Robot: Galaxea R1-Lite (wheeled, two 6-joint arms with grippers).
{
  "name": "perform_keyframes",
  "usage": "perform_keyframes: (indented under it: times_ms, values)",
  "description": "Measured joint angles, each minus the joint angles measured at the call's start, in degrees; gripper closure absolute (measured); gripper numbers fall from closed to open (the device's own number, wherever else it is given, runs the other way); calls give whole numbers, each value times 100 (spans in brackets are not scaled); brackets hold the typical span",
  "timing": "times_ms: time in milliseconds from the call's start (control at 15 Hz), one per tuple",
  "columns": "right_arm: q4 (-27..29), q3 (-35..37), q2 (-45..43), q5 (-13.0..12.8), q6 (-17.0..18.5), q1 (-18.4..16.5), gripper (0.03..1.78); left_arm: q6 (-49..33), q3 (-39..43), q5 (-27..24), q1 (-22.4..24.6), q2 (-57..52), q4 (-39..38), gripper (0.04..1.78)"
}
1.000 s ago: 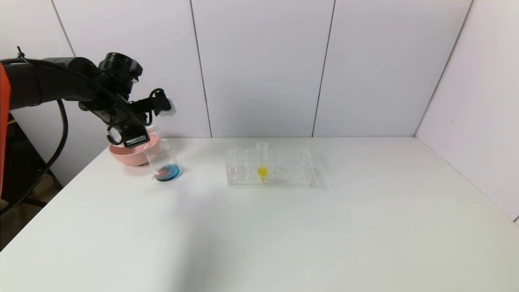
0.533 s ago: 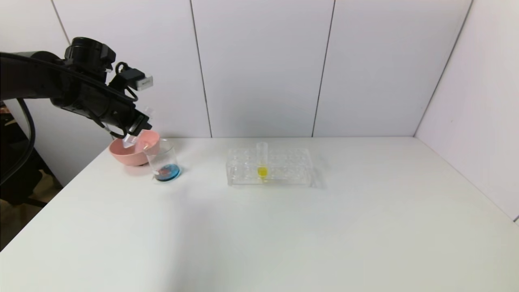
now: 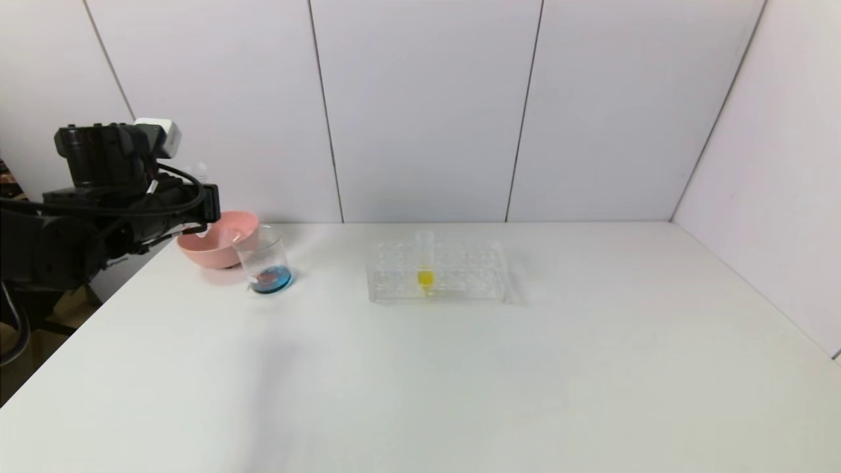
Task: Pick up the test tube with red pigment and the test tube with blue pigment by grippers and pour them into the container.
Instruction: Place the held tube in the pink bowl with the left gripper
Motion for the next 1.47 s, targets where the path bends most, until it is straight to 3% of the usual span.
perform_keyframes:
  times_ms: [333, 467, 667, 933, 1200, 1333, 1467]
  values:
    - [0, 0, 0, 0, 2, -2, 4, -284, 1852, 916, 12, 150, -3663, 135]
    - [0, 0, 0, 0, 0, 0, 4, -301, 1987, 945, 52, 310, -4279, 135]
    - [0, 0, 0, 0, 2, 0, 4, -345, 1707, 931, 138, 714, -4306, 135]
    - [0, 0, 0, 0, 2, 0, 4, -464, 560, 920, 325, 1632, -4124, 135]
    - [-2, 0, 0, 0, 0, 0, 4, -806, -527, 894, 425, 2255, -3217, 135]
    - [-2, 0, 0, 0, 2, 0, 4, -834, -722, 887, 441, 2399, -3093, 127]
    - [-2, 0, 0, 0, 2, 0, 4, -837, -774, 868, 445, 2462, -3074, 109]
